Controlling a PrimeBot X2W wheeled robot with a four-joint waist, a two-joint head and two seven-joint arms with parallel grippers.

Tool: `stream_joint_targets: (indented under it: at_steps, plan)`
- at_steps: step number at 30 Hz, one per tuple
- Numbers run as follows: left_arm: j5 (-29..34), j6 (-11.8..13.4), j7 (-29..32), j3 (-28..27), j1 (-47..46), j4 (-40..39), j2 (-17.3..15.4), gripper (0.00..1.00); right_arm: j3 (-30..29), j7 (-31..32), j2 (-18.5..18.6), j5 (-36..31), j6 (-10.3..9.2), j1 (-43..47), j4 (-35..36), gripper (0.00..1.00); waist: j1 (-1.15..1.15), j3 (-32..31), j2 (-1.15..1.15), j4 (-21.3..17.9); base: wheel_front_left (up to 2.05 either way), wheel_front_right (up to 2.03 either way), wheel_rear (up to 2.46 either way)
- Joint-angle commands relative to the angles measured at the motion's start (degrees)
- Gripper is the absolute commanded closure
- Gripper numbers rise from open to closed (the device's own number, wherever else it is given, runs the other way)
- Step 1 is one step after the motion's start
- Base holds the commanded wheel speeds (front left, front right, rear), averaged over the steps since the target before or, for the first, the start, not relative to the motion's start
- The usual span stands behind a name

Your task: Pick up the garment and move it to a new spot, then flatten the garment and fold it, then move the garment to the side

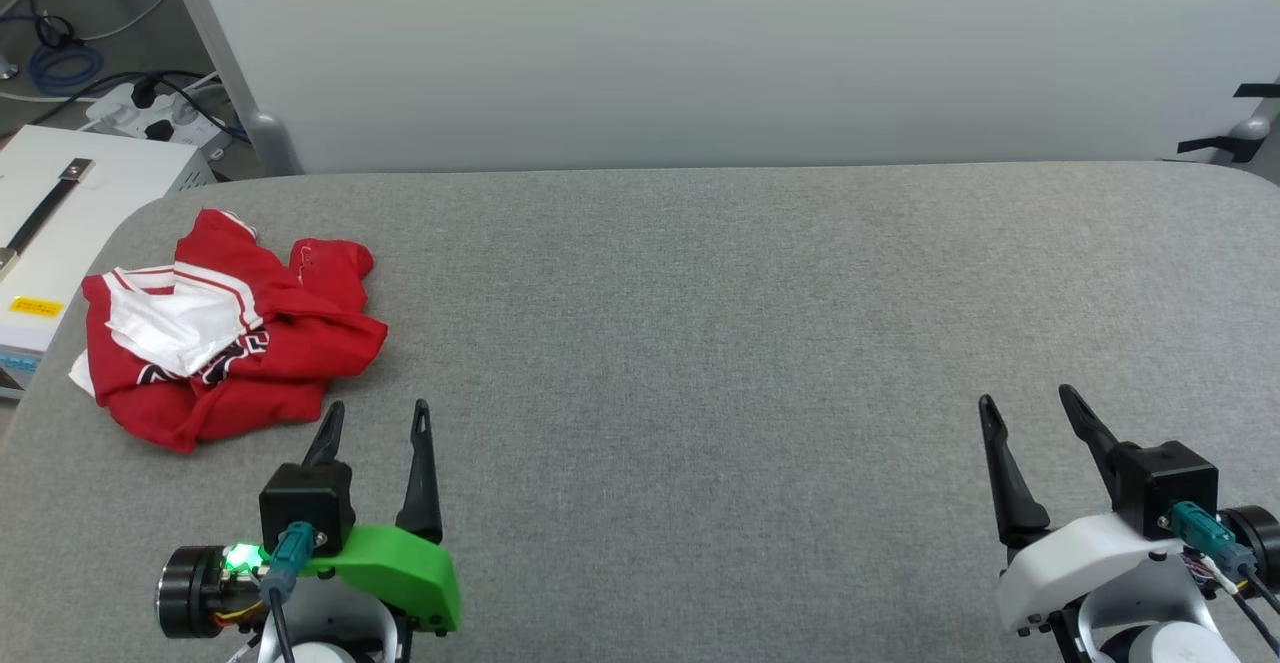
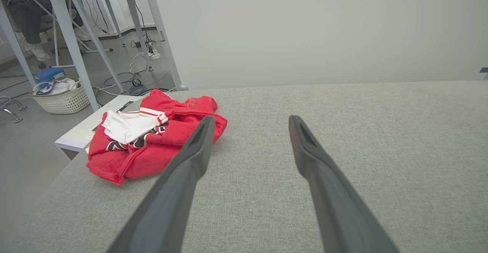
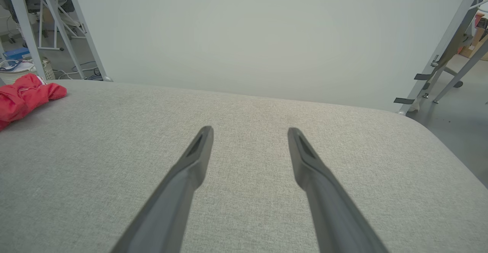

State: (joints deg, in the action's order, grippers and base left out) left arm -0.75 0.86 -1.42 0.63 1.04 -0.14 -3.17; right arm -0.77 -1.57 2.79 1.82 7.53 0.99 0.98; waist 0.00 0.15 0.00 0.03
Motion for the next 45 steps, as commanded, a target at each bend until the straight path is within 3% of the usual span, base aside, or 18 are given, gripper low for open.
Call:
stream_joint_targets:
  at_steps: [1,45]
  plan:
    - [-0.2,0.6,-0.6,0.2,-0.3,-0.3,0.1,0.00,-0.2,-0.7,0.0,0.6,-0.01,0.2,0.7,0.00,0.00,0.0,0.00,0.0,0.00,0.00,0.00]
    - [0.0,3.1,-5.9,2.7,0.1,-0.8,0.0,0.00,-1.1,-5.8,0.1,5.0,-0.02,2.6,4.5,0.00,0.00,-0.2,0.00,0.5,0.00,0.00,0.00]
